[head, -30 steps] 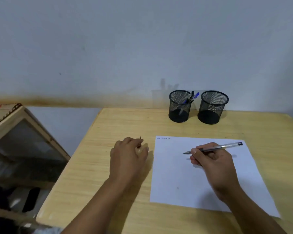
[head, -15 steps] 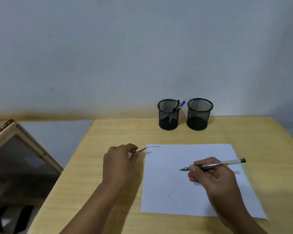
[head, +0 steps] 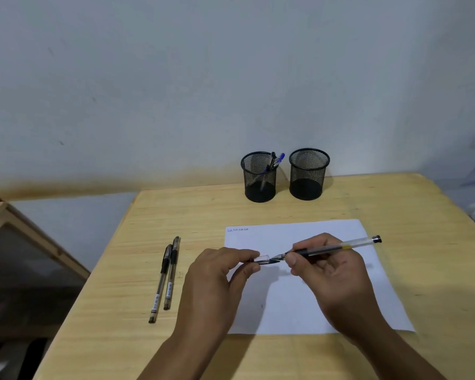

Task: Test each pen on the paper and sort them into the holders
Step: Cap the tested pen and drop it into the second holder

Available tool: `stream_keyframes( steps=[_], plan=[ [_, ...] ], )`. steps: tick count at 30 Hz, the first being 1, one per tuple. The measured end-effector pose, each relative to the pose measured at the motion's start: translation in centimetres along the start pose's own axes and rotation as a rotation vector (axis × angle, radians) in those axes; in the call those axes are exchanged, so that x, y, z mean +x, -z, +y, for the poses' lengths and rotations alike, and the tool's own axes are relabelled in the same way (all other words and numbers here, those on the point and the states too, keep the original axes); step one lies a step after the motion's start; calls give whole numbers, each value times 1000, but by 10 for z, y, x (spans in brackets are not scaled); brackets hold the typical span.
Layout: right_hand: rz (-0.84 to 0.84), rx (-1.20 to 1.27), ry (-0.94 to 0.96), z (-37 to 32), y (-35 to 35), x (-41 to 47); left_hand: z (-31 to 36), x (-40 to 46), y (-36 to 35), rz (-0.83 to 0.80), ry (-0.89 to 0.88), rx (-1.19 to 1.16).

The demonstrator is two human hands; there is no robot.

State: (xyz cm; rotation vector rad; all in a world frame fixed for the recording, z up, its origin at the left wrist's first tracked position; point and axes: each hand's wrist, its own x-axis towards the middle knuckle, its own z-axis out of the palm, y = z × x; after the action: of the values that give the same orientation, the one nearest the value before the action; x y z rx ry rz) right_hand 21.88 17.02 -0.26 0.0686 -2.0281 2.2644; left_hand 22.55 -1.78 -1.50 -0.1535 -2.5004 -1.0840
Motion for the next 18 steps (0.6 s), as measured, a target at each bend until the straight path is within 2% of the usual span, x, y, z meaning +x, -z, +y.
stream_keyframes(
  steps=[7,18],
  plan=[
    [-13,4,-70,5,-1,-9,3,-10,-4,-20,-85,-13],
    [-11,6,-106,4,-5,-30,8,-31,-3,-34,-46,-138]
  ],
)
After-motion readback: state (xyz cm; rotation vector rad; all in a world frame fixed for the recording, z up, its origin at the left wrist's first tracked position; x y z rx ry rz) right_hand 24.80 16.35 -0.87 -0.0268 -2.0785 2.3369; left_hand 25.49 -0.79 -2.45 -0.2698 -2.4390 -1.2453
